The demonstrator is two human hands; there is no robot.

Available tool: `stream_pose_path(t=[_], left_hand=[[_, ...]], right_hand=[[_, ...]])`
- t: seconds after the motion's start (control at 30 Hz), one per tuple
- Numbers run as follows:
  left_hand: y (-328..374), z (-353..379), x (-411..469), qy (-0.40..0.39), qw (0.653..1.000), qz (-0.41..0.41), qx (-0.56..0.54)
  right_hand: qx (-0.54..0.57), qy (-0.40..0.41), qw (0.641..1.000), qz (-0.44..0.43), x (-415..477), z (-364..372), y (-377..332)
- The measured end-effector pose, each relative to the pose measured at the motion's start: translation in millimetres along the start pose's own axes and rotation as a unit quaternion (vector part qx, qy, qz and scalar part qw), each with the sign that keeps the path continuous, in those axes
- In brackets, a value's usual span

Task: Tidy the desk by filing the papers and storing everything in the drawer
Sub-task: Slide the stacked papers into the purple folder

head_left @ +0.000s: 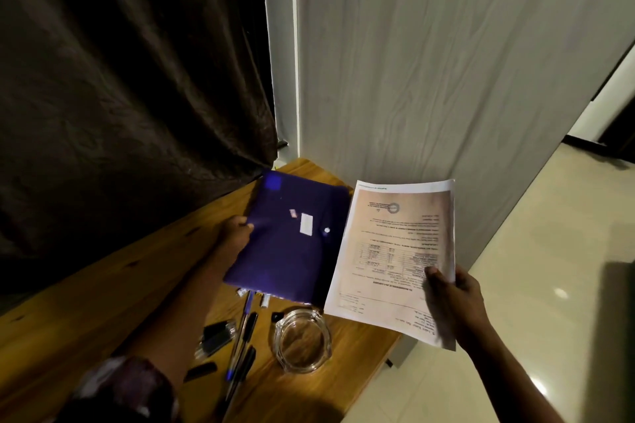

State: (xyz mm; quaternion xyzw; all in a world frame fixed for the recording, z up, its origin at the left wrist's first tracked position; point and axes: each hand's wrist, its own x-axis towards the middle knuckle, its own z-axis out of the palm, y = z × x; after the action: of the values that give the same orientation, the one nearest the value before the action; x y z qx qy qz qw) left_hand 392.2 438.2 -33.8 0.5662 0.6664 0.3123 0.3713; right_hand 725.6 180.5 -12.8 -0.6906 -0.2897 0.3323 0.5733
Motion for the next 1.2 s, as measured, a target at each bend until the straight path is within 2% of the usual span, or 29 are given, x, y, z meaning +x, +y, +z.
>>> stream_pose_path(t=[0.13, 0.23, 0.3, 0.33, 0.4, 0.47, 0.63, 0.7, 0.8, 0.93, 1.0, 1.03, 1.13, 1.2], left_hand=[[-23, -28, 28, 0.0, 0.992, -0.006, 0.127], [-25, -28, 31, 0.049, 0.973, -0.015, 0.226], [-15, -16, 22, 0.095, 0.961, 0.025, 0.259], [-9, -7, 14, 0.094, 0.963, 0.058, 0.244], [2, 14, -8, 0.053, 0.972, 0.107, 0.202], [13, 41, -35, 0.002, 0.976, 0.089, 0.199], [37, 95, -87, -0.063, 0.939, 0.019, 0.338], [38, 104, -90, -0.055, 0.946, 0.026, 0.32], [46, 104, -89, -0.026, 0.976, 0.071, 0.204], [61, 83, -81, -0.025, 0.987, 0.127, 0.094], [64, 73, -79, -0.036, 0.976, 0.181, 0.115], [63, 69, -80, -0.037, 0.963, 0.216, 0.158], [49, 65, -89, -0.047, 0.902, 0.294, 0.313], [32, 67, -95, -0.073, 0.877, 0.308, 0.362]], right_hand=[[-0.002, -0.007, 1.0, 0.006, -1, 1, -1], [0.004, -0.009, 1.0, 0.012, -3, 2, -1], [0.006, -0.014, 1.0, 0.014, -4, 4, -3], [0.004, -0.015, 1.0, 0.014, -4, 5, -3], [0.005, -0.016, 1.0, 0.014, -3, 7, -3], [0.005, -0.017, 1.0, 0.018, -2, 9, -3], [0.002, -0.019, 1.0, 0.023, -1, 10, -4], [0.0, -0.014, 1.0, 0.021, -1, 7, -5], [0.001, -0.008, 1.0, 0.023, 0, 2, -5], [0.011, 0.001, 1.0, 0.028, 1, -2, -3], [0.024, 0.004, 0.999, 0.036, 3, -2, -3], [0.035, 0.007, 0.999, 0.041, 3, -2, -3], [0.054, 0.017, 0.997, 0.05, 4, -1, -5], [0.054, 0.016, 0.997, 0.05, 5, -1, -6]])
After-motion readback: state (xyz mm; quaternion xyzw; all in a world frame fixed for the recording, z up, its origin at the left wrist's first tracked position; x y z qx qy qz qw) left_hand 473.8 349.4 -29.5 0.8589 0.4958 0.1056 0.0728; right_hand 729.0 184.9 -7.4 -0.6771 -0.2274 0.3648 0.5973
